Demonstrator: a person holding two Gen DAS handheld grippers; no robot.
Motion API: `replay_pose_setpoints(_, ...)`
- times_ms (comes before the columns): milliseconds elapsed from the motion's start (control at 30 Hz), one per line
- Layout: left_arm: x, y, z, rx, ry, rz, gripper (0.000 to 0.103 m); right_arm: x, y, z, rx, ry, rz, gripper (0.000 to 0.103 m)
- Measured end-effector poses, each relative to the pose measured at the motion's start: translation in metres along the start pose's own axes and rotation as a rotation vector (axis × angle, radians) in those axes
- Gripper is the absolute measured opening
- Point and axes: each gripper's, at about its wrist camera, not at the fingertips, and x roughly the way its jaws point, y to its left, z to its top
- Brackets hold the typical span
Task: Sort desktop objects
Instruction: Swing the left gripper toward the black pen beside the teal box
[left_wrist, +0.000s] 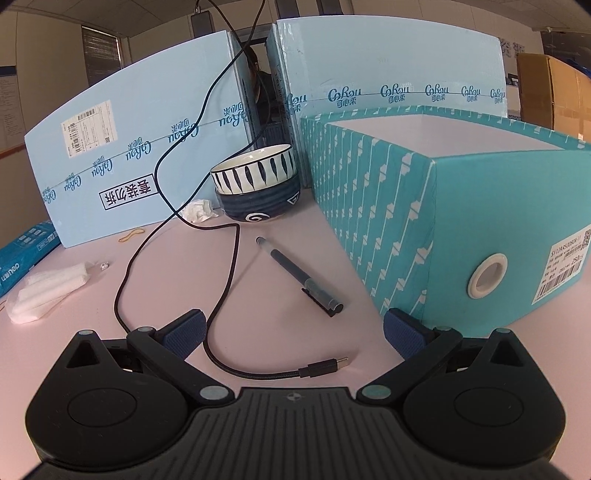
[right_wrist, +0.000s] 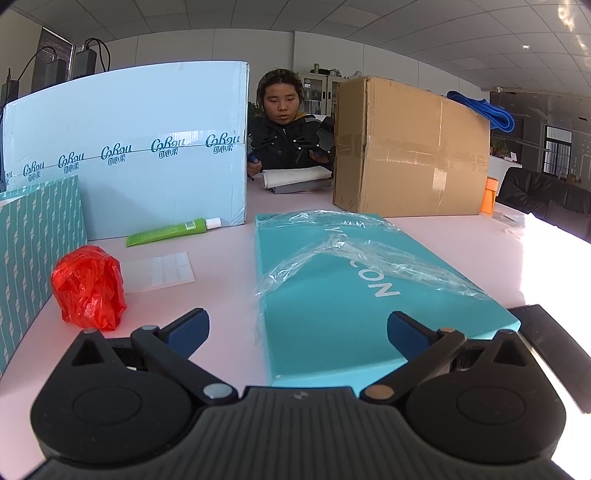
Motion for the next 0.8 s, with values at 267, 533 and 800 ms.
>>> replay_pose_setpoints(267, 0.002, 0.002, 0.003, -0.126, 0.085, 0.074, 0.103, -0.001, 0.000, 0.000, 0.001, -0.003, -0.006, 0.103)
replay_pose_setpoints(533, -0.022, -0.011, 0.008, -0.098, -0.046, 0.158, 0.103, -0.003, -0.001, 0.000, 0.009, -0.015, -0.001, 0.103)
replay_pose_setpoints(800, -0.043, -0.022, 0.021, -0.078, -0.170, 0.227, 0.103, -0.005, 0.000, 0.000, 0.003, -0.020, -0.006, 0.103)
